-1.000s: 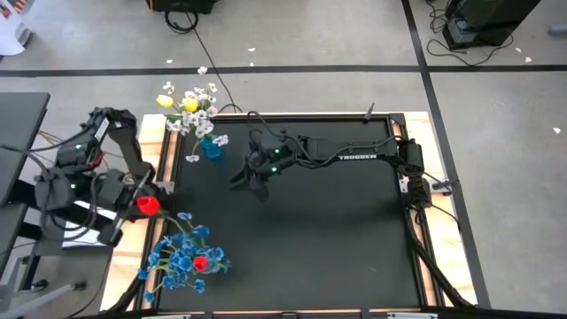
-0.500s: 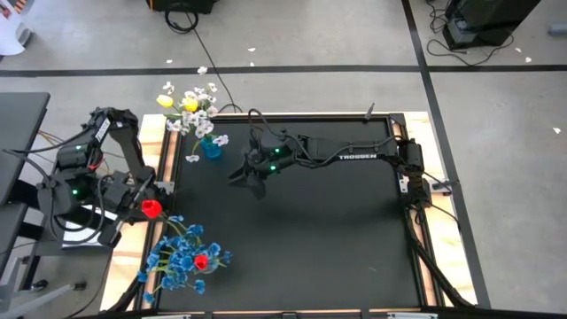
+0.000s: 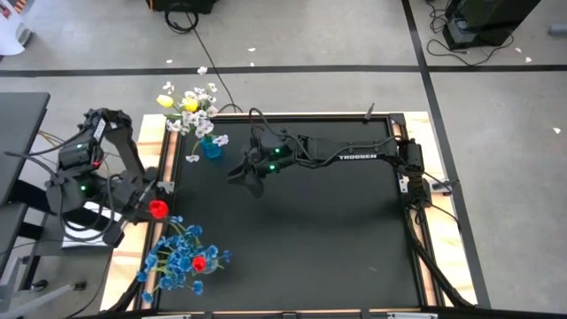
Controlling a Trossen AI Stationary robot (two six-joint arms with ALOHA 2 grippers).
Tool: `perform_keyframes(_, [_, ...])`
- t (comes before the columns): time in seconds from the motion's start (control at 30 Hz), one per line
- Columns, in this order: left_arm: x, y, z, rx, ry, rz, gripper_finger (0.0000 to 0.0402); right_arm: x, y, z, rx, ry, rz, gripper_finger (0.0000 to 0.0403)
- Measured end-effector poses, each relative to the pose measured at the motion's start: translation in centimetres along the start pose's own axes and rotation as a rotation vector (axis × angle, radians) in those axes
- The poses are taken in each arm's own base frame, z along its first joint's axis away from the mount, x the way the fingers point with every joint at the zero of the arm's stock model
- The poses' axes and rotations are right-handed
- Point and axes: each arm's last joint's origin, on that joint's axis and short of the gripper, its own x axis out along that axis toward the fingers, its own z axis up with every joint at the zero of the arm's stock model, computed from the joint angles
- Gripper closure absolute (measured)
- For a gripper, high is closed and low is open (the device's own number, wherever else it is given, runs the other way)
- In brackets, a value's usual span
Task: Sort flowers into vase by color
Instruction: Put the red flower into the transparent vase
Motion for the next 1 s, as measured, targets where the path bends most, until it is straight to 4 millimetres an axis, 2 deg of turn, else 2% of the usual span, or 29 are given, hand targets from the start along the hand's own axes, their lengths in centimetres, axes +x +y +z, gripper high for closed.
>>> perform_keyframes(0.27, [0.9, 0.7, 0.5, 0.037, 0.013, 0.038, 0.0395, -0.1, -0.3, 0.2, -0.007, -0.009, -0.004, 0.025])
perform_keyframes(0.67, [0.8, 1.7, 3.1, 0.188, -0.188, 0.139, 0.0395, -0.2, -0.3, 0.3, -0.01, -0.01, 0.005, 0.025])
perform_keyframes(0.8, [0.4, 2.3, 2.7, 0.25, -0.125, 0.171, 0.0395, -0.2, -0.3, 0.2, -0.008, -0.004, 0.006, 0.025])
perform_keyframes(1.0, [-2.0, 3.9, 2.6, 0.196, 0.027, 0.187, 0.0395, -0.1, 0.1, 0.1, -0.01, 0.011, 0.033, 0.025])
